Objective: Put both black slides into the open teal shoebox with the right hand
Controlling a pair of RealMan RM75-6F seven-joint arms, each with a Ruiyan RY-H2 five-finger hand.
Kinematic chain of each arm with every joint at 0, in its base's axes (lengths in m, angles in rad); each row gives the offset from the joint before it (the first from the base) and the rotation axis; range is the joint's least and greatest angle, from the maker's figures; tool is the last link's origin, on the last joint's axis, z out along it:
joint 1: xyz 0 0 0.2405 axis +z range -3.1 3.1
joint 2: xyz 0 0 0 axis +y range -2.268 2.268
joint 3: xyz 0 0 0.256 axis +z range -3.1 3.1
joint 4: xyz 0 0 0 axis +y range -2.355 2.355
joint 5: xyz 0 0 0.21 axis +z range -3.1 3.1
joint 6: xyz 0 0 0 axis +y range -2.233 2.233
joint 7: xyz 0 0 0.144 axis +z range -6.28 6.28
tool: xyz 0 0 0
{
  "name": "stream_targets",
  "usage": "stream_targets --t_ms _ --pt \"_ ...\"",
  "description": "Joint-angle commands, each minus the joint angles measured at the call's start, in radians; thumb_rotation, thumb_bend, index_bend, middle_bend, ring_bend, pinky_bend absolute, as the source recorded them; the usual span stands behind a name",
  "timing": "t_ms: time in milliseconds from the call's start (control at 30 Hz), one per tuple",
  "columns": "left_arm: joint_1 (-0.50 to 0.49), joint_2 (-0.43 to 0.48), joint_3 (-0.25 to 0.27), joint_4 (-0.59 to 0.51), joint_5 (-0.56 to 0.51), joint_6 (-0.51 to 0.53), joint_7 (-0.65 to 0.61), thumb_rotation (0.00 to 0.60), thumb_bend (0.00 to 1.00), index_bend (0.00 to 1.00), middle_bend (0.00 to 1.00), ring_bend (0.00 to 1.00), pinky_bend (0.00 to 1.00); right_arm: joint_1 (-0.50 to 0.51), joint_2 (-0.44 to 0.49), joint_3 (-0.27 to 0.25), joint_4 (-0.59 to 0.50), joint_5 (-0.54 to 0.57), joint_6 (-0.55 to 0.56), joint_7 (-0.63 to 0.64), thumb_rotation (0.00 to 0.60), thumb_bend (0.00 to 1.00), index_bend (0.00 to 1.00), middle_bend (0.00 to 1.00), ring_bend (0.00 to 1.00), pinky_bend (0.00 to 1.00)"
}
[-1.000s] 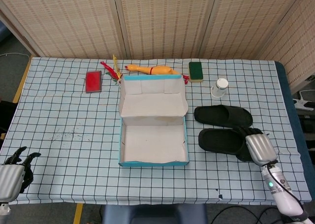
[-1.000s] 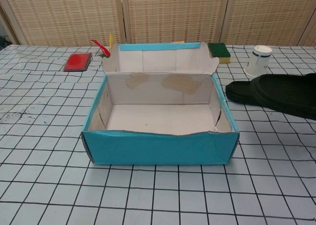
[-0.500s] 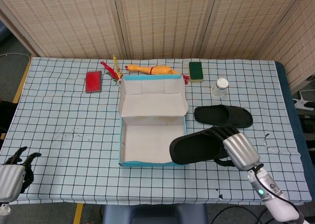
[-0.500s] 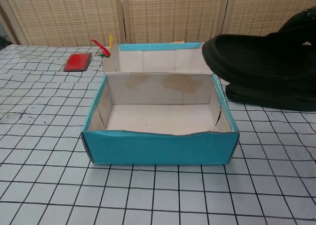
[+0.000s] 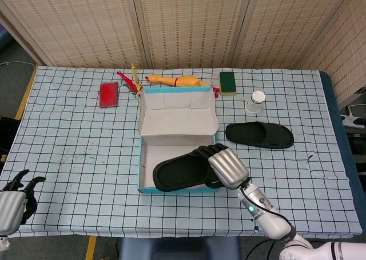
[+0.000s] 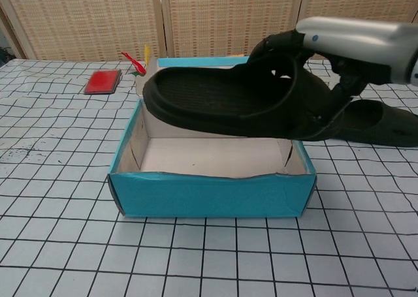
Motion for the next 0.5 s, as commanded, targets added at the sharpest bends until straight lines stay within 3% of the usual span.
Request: stream_targets --t_ms 33,267,500 --pt "0.001 0.002 -0.001 0.000 0.000 0.002 -0.002 0.600 0.64 0.29 0.11 0.13 0.37 0.091 -0.110 0.042 0.006 0.161 0.009 -0.124 0.600 0.12 0.56 0.55 0.43 0.60" --pt "0.001 0.006 0.001 -0.001 0.005 0.001 -0.012 0.600 0.64 0.29 0.12 0.13 0.37 0.189 -0.256 0.062 0.070 0.349 0.113 -0.271 0.600 0.12 0.56 0.55 0.43 0.60" --pt "0.003 0.013 0.000 -0.005 0.006 0.009 -0.030 0.600 0.64 0.29 0.12 0.13 0.37 0.238 -0.330 0.042 0.142 0.440 0.179 -0.350 0.600 0.12 0.56 0.55 0.43 0.60"
